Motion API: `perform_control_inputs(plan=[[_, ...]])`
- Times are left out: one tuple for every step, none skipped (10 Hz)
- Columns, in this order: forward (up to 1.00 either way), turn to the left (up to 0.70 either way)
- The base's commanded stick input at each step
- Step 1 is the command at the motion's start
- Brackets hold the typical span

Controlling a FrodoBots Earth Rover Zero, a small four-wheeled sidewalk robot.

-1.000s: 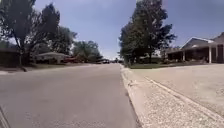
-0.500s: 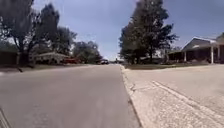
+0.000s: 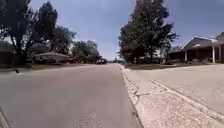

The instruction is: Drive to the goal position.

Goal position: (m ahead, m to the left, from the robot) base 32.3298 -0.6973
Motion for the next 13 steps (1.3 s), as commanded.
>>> perform_control_inputs(plan=[[0.70, 0.00], [0.70, 0.00], [0.70, 0.00], [0.70, 0.00], [0.70, 0.00], [0.70, 0.00], [0.70, 0.00], [0.70, 0.00], [0.70, 0.00], [0.70, 0.00], [0.70, 0.00], [0.70, 0.00], [0.70, 0.00]])
